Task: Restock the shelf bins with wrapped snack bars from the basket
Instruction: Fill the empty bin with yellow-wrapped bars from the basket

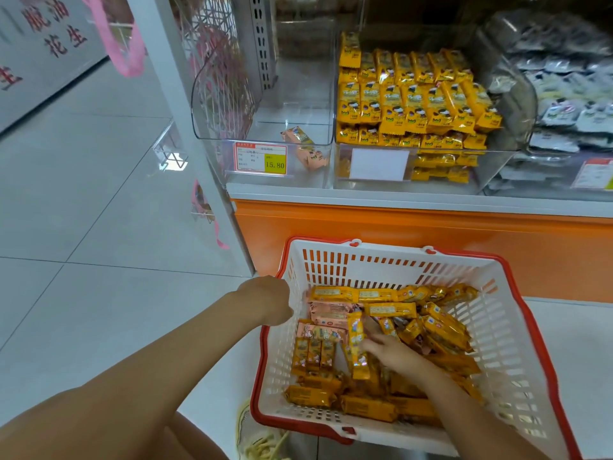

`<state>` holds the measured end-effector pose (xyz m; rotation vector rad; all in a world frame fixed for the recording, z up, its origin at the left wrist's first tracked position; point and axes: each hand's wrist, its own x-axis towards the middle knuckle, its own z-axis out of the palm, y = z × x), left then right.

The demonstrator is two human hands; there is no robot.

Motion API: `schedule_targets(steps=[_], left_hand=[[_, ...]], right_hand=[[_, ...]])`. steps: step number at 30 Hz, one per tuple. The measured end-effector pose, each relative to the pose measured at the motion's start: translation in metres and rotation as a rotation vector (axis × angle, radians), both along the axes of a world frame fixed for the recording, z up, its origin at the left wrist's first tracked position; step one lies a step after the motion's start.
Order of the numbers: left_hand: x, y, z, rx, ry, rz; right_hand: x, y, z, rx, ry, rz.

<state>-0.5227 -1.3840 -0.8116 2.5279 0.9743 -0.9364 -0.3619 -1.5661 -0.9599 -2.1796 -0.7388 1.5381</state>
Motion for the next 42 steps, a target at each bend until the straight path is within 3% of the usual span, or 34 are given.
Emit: schedule_targets(steps=[4,8,12,16,26,31,34,38,42], left_hand=[[0.012,-0.008,0.011,-0.073,-0.15,0.019],[0.025,-0.013,0.013,-0.484,-0.327,0.134],[0.04,-0.031,0.029,-0.962,-0.586,0.419],[0.056,-0.04,0.043,-1.181,-0.763,0.536],[0.091,-0.048,0.061,-1.155,-0.987,0.562],[0.104,-0.045,0.07,-1.215,-1.025,0.662],[0.112,-0.045,0.076,-1.193,-1.01,0.678],[0.121,-0.052,0.076,-1.021,-1.007,0.608],[0.129,-0.06,0.078,-1.098,-1.013,0.668]], right_hand=[[0.008,-0.001,0.031,0.289,0.46,-0.401],[0.015,0.011,0.097,0.645,0.756,-0.518],[0.02,0.019,0.152,0.847,0.67,-0.405],[0.027,0.006,0.191,0.966,0.574,-0.398],[0.052,-0.018,0.212,0.97,0.267,-0.666],[0.062,-0.033,0.221,1.029,0.13,-0.625],[0.066,-0.036,0.217,0.958,0.007,-0.691],[0.063,-0.033,0.217,0.87,-0.103,-0.709],[0.059,-0.029,0.215,0.807,-0.215,-0.666]])
